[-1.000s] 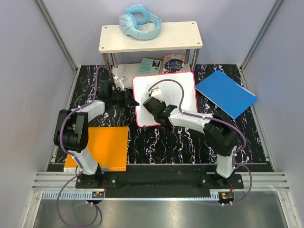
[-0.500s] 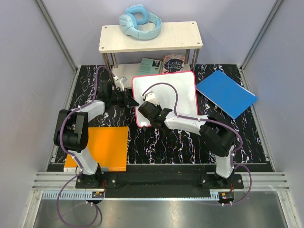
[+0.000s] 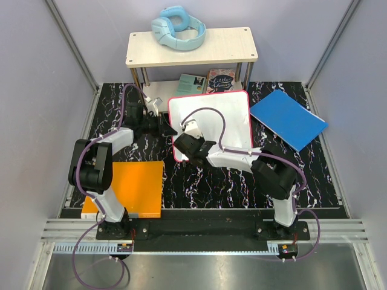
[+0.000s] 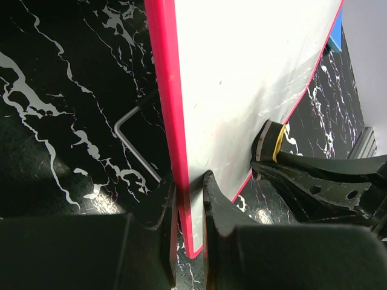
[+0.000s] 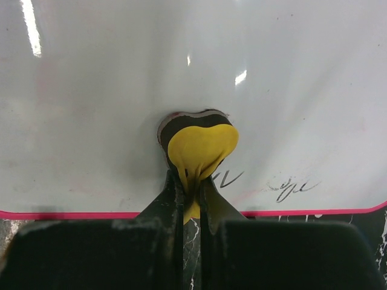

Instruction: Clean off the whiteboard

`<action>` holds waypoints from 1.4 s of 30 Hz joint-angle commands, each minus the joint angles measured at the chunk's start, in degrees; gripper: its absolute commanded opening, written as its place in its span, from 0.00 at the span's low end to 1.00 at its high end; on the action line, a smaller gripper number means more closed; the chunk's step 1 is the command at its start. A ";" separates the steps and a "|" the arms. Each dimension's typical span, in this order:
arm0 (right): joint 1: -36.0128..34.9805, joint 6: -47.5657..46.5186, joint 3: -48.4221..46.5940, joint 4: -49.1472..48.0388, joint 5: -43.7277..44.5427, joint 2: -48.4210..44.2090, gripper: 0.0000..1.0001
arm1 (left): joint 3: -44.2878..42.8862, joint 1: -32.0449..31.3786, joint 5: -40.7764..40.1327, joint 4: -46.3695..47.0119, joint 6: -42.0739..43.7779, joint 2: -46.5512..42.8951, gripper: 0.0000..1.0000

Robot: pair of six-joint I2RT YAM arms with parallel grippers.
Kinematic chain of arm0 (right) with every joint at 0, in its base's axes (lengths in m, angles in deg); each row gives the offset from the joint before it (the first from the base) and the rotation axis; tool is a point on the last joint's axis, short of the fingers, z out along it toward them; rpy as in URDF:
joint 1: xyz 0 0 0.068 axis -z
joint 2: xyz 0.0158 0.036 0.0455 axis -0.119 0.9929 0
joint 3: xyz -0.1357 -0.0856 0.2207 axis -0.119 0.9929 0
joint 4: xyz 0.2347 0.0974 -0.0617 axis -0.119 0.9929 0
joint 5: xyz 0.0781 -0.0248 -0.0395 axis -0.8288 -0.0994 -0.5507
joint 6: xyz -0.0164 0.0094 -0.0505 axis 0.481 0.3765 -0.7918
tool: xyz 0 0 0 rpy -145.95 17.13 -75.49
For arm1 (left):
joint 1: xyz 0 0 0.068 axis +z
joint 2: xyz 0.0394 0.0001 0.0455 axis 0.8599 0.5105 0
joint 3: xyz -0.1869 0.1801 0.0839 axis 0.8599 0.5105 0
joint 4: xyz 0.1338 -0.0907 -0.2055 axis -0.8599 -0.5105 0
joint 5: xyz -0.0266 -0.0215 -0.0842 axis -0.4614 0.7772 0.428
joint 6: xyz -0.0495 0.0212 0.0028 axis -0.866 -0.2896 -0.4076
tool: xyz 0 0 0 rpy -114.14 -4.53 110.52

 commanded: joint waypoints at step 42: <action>-1.62 -1.19 -4.52 0.87 -3.95 6.20 0.00 | -1.31 -0.01 -6.37 1.14 4.78 0.32 0.00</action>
